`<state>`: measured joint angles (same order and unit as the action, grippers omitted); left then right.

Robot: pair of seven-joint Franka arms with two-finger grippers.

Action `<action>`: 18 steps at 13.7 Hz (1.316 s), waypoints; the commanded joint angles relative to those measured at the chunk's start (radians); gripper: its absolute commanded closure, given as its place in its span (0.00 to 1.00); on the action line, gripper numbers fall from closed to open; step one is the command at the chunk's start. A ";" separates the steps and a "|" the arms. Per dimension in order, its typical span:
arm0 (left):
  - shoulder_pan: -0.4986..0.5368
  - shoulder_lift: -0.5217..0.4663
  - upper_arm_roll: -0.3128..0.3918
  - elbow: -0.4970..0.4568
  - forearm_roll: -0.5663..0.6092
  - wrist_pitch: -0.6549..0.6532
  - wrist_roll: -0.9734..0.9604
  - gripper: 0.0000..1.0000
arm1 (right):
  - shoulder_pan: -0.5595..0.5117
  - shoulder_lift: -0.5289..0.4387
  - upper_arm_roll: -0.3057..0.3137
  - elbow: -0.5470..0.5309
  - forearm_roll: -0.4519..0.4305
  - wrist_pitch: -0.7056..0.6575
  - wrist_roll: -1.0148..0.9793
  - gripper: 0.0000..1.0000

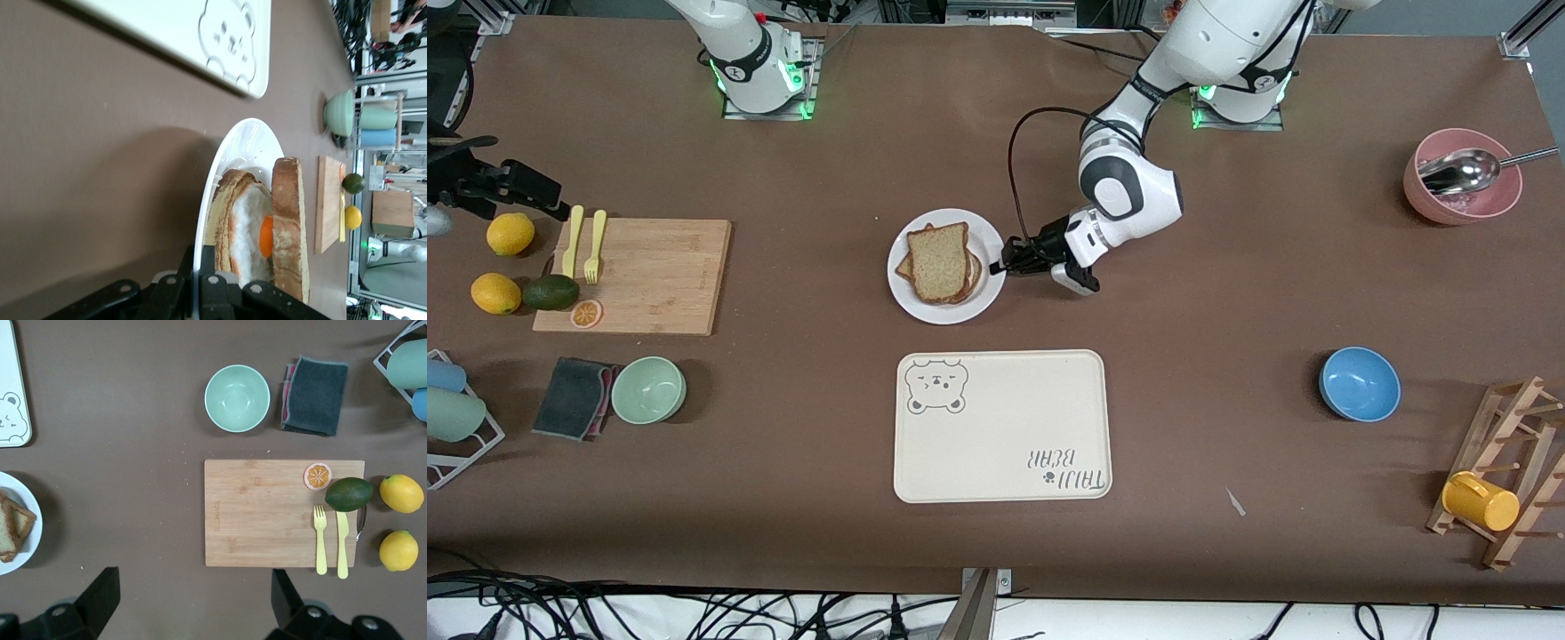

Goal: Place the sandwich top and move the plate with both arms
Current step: 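Slide the white plate with the left gripper onto the bear tray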

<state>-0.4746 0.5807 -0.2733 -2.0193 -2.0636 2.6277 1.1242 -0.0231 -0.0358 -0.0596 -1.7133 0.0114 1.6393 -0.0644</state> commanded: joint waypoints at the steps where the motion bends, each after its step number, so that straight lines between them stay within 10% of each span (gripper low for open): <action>1: 0.039 -0.047 -0.006 -0.006 -0.046 -0.040 0.034 1.00 | -0.001 0.010 -0.003 0.028 0.013 -0.022 -0.015 0.00; 18: 0.159 0.188 0.040 0.379 -0.026 -0.041 0.034 1.00 | -0.001 0.010 -0.003 0.026 0.015 -0.022 -0.015 0.00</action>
<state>-0.3179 0.7210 -0.2387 -1.7152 -2.0636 2.5989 1.1263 -0.0232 -0.0352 -0.0597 -1.7134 0.0114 1.6379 -0.0644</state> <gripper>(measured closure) 0.956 0.000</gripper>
